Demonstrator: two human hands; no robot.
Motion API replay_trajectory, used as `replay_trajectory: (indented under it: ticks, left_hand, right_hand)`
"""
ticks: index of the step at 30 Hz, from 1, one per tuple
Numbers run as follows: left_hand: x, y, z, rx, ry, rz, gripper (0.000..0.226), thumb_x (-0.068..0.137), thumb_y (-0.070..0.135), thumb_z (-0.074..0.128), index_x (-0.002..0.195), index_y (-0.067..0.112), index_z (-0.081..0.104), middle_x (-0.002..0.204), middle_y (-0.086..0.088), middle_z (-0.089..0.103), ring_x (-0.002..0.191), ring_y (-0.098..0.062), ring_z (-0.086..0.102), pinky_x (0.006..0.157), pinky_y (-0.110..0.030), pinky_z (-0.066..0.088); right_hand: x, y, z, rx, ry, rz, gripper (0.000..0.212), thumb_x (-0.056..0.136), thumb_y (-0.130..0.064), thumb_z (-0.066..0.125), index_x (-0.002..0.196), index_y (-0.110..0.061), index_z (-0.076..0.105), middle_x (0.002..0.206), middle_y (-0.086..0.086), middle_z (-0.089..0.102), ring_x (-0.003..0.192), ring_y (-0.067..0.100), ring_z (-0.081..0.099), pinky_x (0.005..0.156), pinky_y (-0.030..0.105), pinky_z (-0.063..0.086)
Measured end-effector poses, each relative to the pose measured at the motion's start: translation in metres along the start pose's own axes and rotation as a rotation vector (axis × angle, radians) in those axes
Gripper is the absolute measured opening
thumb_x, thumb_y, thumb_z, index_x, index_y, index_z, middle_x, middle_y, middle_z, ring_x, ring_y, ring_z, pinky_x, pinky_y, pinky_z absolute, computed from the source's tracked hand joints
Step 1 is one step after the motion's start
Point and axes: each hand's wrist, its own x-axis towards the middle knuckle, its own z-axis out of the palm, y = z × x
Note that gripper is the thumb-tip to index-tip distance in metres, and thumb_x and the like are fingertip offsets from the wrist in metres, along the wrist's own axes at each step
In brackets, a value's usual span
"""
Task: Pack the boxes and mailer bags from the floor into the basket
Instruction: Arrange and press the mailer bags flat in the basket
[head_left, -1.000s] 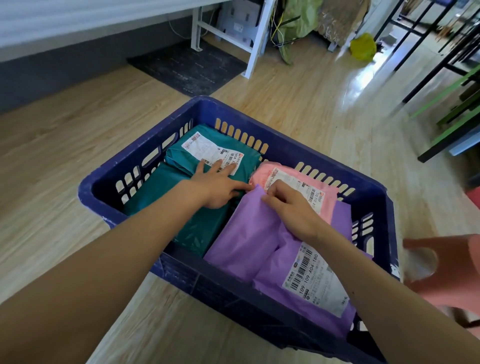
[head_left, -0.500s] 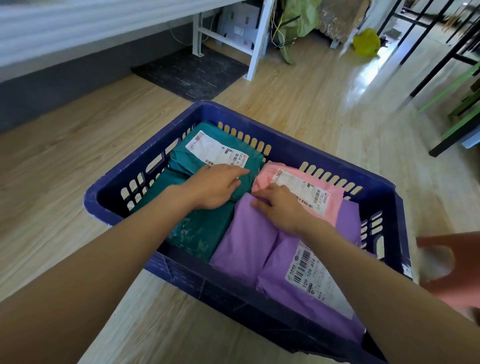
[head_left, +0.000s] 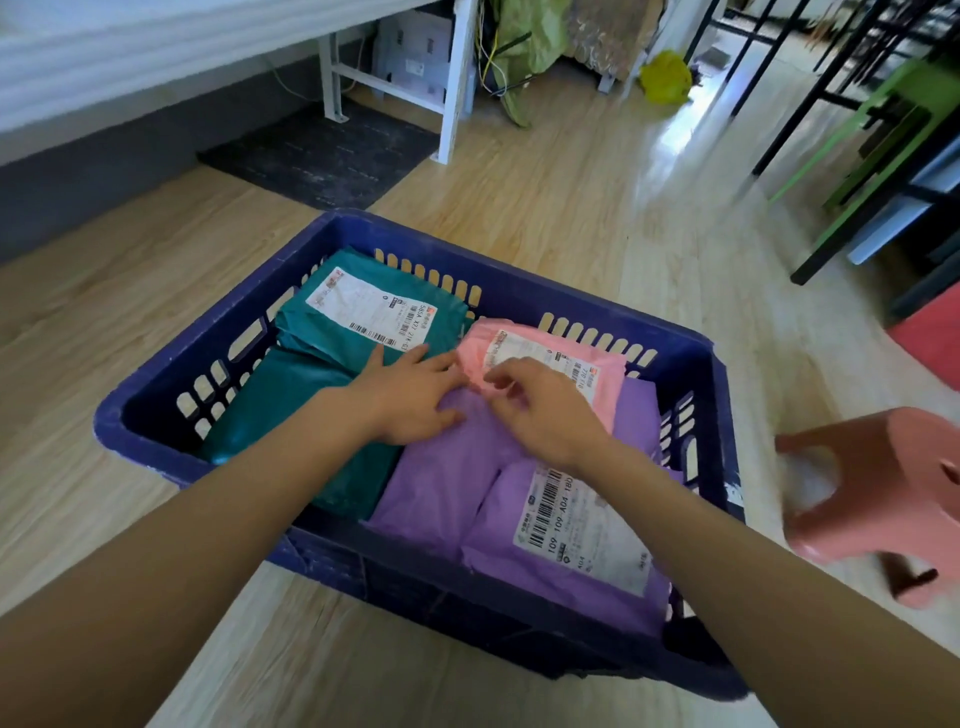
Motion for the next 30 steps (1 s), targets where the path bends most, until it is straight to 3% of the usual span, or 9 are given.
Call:
replay_trajectory:
  ticks: [3, 6, 11, 15, 18, 21, 25, 27, 30]
  left_hand:
    - [-0.004, 0.019, 0.004, 0.013, -0.029, 0.076, 0.059, 0.093, 0.056, 0.036, 0.147, 0.041, 0.016, 0.160, 0.005, -0.005, 0.148, -0.020, -0.006, 0.114, -0.062, -0.002]
    - [-0.002, 0.033, 0.009, 0.000, -0.047, 0.117, 0.060, 0.091, 0.061, 0.036, 0.145, 0.049, 0.012, 0.160, 0.005, -0.006, 0.147, -0.022, -0.009, 0.114, -0.061, -0.004]
    - [0.002, 0.052, 0.017, 0.081, -0.089, 0.112, 0.063, 0.088, 0.060, 0.042, 0.143, 0.052, 0.013, 0.160, 0.000, -0.009, 0.146, -0.029, -0.010, 0.112, -0.064, -0.004]
    - [0.001, 0.053, 0.022, 0.169, -0.091, 0.101, 0.080, 0.081, 0.058, 0.055, 0.144, 0.053, 0.005, 0.159, -0.001, -0.015, 0.146, -0.031, -0.012, 0.111, -0.065, -0.003]
    - [0.002, 0.052, 0.026, 0.209, -0.101, 0.091, 0.091, 0.076, 0.057, 0.061, 0.143, 0.054, -0.001, 0.158, -0.002, -0.017, 0.145, -0.032, -0.014, 0.111, -0.066, -0.003]
    - [0.003, 0.051, 0.025, 0.206, -0.125, 0.069, 0.094, 0.076, 0.056, 0.063, 0.143, 0.054, -0.002, 0.158, -0.002, -0.017, 0.145, -0.032, -0.015, 0.111, -0.065, -0.003]
    - [0.003, 0.049, 0.026, 0.207, -0.142, 0.057, 0.096, 0.075, 0.053, 0.065, 0.143, 0.054, -0.003, 0.158, -0.003, -0.019, 0.144, -0.032, -0.018, 0.111, -0.065, -0.003]
    - [0.003, 0.048, 0.026, 0.199, -0.152, 0.054, 0.097, 0.075, 0.053, 0.066, 0.142, 0.055, -0.004, 0.157, -0.002, -0.021, 0.144, -0.032, -0.018, 0.112, -0.065, -0.003]
    - [0.003, 0.049, 0.024, 0.180, -0.155, 0.060, 0.097, 0.075, 0.052, 0.068, 0.142, 0.055, -0.003, 0.157, -0.003, -0.021, 0.144, -0.033, -0.018, 0.111, -0.065, -0.004]
  right_hand:
    - [-0.015, 0.007, -0.027, 0.096, -0.134, 0.101, 0.035, 0.091, -0.043, 0.056, 0.087, -0.010, 0.066, 0.081, 0.006, 0.065, 0.075, 0.020, 0.057, 0.075, 0.037, 0.048]
    - [-0.031, 0.014, -0.043, 0.144, -0.361, 0.246, 0.035, 0.083, -0.052, 0.062, 0.077, -0.018, 0.061, 0.071, -0.005, 0.058, 0.066, 0.009, 0.052, 0.064, 0.024, 0.040]
    - [-0.045, 0.030, -0.033, -0.049, -0.462, 0.279, 0.048, 0.073, -0.061, 0.069, 0.101, -0.025, 0.057, 0.090, -0.009, 0.058, 0.082, 0.009, 0.055, 0.073, 0.025, 0.045]
    - [-0.047, 0.032, -0.029, -0.041, -0.528, 0.255, 0.048, 0.076, -0.052, 0.071, 0.109, -0.019, 0.060, 0.109, 0.000, 0.062, 0.099, 0.019, 0.059, 0.087, 0.032, 0.048]
    - [-0.047, 0.030, -0.028, -0.041, -0.583, 0.244, 0.048, 0.079, -0.046, 0.071, 0.118, -0.020, 0.058, 0.116, -0.004, 0.054, 0.098, 0.017, 0.057, 0.084, 0.028, 0.048]
    - [-0.046, 0.032, -0.023, -0.111, -0.562, 0.231, 0.053, 0.081, -0.038, 0.072, 0.123, -0.017, 0.050, 0.118, -0.004, 0.048, 0.105, 0.021, 0.055, 0.087, 0.029, 0.047]
    - [-0.050, 0.040, -0.010, -0.318, -0.476, 0.204, 0.077, 0.076, -0.047, 0.073, 0.138, -0.022, 0.035, 0.140, 0.000, 0.043, 0.124, 0.026, 0.046, 0.099, 0.042, 0.043]
    - [-0.052, 0.039, -0.010, -0.406, -0.473, 0.214, 0.078, 0.076, -0.052, 0.071, 0.138, -0.021, 0.034, 0.142, 0.001, 0.042, 0.124, 0.026, 0.044, 0.098, 0.042, 0.041]
    - [-0.052, 0.035, -0.022, -0.477, -0.482, 0.254, 0.069, 0.073, -0.059, 0.070, 0.125, -0.022, 0.047, 0.125, 0.001, 0.054, 0.113, 0.025, 0.052, 0.096, 0.040, 0.041]
